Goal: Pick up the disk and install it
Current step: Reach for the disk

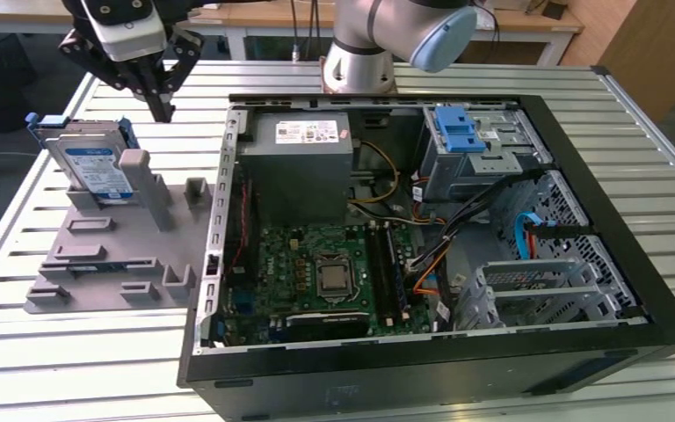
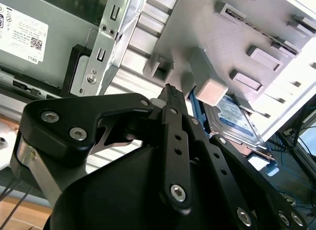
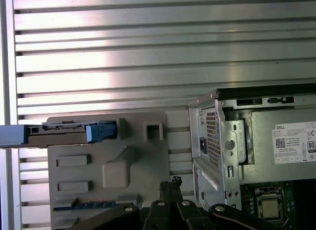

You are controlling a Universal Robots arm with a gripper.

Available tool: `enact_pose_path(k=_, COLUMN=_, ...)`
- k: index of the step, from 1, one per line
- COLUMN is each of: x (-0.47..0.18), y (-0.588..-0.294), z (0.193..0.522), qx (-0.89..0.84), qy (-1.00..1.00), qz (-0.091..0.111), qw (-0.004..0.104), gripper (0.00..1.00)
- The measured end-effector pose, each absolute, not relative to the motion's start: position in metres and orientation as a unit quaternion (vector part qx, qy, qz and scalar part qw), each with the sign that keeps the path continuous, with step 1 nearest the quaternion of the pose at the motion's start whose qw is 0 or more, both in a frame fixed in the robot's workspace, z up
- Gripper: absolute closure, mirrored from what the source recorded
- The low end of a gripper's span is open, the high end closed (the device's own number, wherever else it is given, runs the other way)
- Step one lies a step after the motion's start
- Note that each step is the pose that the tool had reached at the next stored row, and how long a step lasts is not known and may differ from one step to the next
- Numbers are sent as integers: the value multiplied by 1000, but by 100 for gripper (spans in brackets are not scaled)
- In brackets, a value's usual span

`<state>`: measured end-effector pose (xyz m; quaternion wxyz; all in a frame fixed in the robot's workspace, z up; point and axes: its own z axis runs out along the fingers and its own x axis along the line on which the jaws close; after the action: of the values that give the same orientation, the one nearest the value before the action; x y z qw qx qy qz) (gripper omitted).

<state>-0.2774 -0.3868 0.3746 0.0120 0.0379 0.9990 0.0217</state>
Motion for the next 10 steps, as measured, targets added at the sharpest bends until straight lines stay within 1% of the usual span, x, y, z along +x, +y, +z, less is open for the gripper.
enact_pose_path(k=10, x=-280, y=-387, z=374, qx=38, qy=999, qz=22, qw=11, gripper=89)
